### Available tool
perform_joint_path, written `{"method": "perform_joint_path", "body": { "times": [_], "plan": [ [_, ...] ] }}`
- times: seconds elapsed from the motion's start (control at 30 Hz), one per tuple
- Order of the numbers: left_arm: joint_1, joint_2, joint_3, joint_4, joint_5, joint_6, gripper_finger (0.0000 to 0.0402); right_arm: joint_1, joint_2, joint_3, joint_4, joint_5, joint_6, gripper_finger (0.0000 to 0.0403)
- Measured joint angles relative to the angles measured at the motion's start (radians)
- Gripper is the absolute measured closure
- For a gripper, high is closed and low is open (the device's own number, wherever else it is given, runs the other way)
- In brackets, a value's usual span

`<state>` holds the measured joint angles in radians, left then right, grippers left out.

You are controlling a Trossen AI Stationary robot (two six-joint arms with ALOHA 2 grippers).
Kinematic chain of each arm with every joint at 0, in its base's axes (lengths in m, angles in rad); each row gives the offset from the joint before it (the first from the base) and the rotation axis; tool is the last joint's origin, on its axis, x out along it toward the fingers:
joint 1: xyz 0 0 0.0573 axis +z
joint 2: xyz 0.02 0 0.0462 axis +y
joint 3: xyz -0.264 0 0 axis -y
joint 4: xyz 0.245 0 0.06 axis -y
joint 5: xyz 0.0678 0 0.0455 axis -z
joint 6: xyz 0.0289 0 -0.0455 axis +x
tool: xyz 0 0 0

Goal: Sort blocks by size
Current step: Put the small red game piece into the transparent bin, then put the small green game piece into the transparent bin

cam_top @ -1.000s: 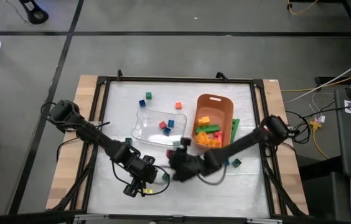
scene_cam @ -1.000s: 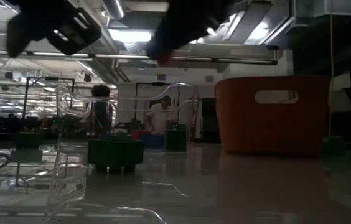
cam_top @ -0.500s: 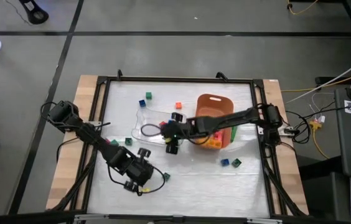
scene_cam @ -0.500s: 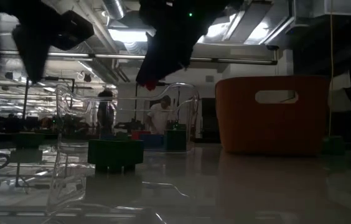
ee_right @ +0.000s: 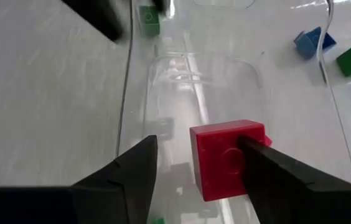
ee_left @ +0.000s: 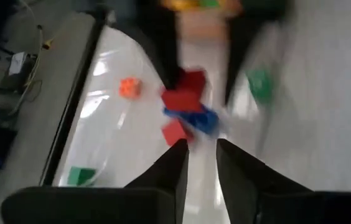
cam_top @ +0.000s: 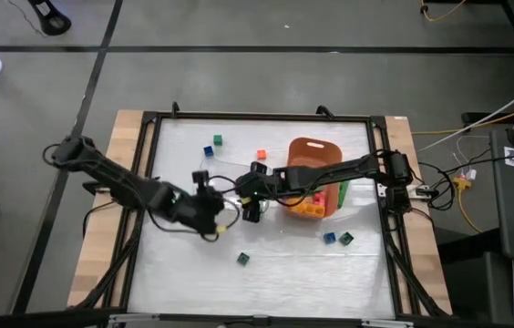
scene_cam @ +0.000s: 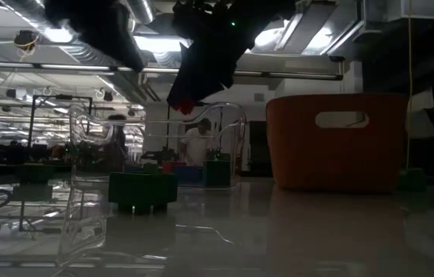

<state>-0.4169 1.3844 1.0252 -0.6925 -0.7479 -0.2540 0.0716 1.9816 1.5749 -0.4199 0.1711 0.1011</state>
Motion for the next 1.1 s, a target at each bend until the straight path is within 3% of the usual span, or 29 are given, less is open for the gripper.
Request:
{"method": "perform_joint_path", "body": {
  "times": [0.23, 0.43, 0.77, 1.1],
  "plan": [
    [0.120, -0.029, -0.147, 0.385, 0.025, 0.112, 0.0348, 0.000, 0.000, 0.000, 0.015, 0.000, -0.002, 0.0187],
    [0.186, -0.028, -0.211, 0.580, 0.153, 0.163, 0.0361, 0.000, 0.000, 0.000, 0.027, 0.000, -0.003, 0.0187],
    [0.227, -0.030, -0.259, 0.422, 0.180, 0.135, 0.0386, 0.000, 0.000, 0.000, 0.026, 0.000, -0.069, 0.0187],
    [0.232, -0.062, -0.255, 0.412, 0.180, 0.153, 0.0400, 0.001, -0.038, 0.000, -0.016, 0.000, -0.110, 0.0187]
  ]
}}
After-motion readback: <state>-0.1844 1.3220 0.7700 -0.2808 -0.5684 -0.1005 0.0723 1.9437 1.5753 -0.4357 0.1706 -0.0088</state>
